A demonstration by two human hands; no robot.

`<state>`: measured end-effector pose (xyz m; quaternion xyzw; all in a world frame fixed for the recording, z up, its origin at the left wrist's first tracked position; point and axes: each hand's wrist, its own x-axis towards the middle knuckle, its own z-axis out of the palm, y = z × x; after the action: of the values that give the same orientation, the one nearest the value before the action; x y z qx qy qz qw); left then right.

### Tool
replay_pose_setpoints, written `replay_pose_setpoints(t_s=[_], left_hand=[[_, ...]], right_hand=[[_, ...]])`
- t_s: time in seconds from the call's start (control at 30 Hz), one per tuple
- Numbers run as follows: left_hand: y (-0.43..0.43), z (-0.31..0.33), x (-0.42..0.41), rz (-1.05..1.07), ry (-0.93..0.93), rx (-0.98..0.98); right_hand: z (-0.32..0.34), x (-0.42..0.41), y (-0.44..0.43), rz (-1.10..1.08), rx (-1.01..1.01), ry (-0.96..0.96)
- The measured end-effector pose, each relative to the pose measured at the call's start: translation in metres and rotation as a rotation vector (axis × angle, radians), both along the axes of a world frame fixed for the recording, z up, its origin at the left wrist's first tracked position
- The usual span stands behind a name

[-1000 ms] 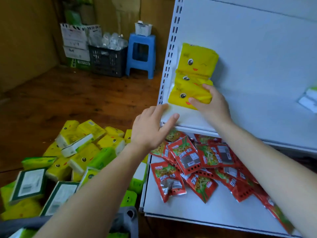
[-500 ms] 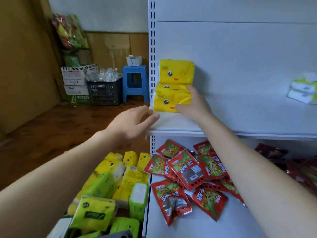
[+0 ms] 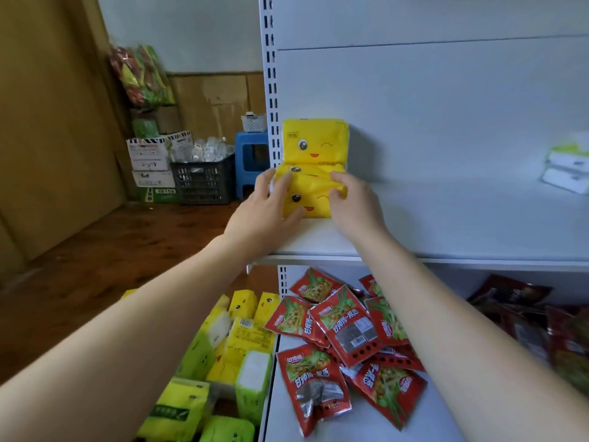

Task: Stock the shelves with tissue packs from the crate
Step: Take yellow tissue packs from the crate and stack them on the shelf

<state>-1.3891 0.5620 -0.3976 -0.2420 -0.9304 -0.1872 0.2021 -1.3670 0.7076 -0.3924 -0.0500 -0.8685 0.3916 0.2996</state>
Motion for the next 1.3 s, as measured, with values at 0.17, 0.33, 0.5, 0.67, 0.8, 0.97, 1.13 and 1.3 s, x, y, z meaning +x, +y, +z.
replay_pose_setpoints(t_s=[0.17, 0.33, 0.5, 0.67, 0.8, 0.97, 1.13, 1.3], left_hand=[[0.0, 0.004, -0.005, 0.005, -0.089, -0.04], [-0.004, 0.005, 0.005, 0.041, -0.034, 0.172], [-0.055, -0.006, 0.043, 0.149, -0.066, 0.371], [-0.142, -0.051, 0.1, 0.314, -0.174, 0.355], [-0.205, -0.1, 0.158, 0.421, -0.299, 0.317], [-0.282, -0.138, 0.222, 0.449, -0.444, 0.173], [-0.322, -0.129, 0.242, 0.511, -0.634, 0.243], [-0.332, -0.129, 0.25, 0.435, -0.834, 0.114]], right_hand=[[0.0, -0.003, -0.002, -0.023, -0.038, -0.055], [0.007, -0.004, -0.003, -0.074, -0.151, -0.021], [0.012, 0.023, -0.011, -0.144, -0.04, 0.312], [-0.012, 0.062, -0.095, 0.11, 0.098, 0.605], [-0.063, 0.109, -0.207, 0.551, 0.079, 0.311], [-0.137, 0.16, -0.262, 0.917, 0.239, -0.236], [-0.162, 0.175, -0.288, 0.991, 0.249, -0.432], [-0.18, 0.183, -0.299, 1.123, 0.661, -0.513]])
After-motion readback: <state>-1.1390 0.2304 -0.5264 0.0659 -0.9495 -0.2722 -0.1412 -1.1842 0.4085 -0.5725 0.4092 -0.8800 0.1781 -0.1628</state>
